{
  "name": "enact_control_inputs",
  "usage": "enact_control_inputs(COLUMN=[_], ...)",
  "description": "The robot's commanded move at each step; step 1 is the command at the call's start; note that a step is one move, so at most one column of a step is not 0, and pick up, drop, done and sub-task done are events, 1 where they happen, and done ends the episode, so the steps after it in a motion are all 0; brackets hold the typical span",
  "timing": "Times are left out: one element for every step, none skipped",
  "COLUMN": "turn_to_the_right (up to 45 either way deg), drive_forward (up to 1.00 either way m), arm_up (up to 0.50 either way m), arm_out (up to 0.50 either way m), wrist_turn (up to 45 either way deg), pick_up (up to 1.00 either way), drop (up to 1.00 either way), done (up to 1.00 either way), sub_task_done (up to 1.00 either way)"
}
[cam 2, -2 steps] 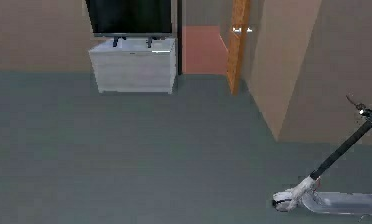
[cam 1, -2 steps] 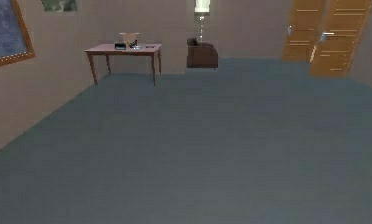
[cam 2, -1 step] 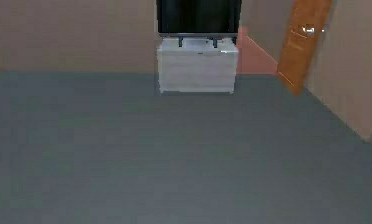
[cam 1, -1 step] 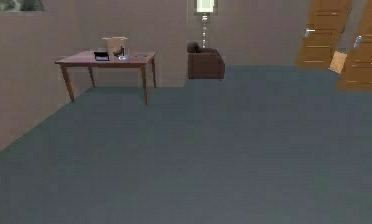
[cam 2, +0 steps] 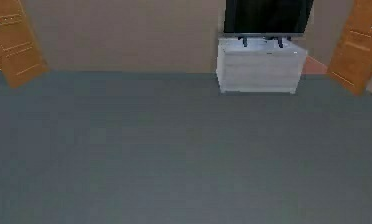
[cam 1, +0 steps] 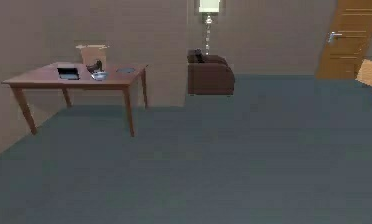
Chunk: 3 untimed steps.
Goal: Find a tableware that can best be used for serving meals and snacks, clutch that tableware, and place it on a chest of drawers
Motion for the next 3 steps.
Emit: enact_control_inputs(turn_to_the_right=[0.0, 3.0, 0.0], drive_forward=[1.0, 0.0, 1.0], arm_up=[0.0, 0.0, 0.0], arm_out=[0.0, 0.0, 0.0], wrist_turn=[0.0, 0.0, 0.0], pick_up=[0.0, 0.0, 0.0], drop=[0.0, 0.0, 0.0], done=[0.0, 0.0, 0.0], sub_task_done=[0.0, 0.0, 0.0])
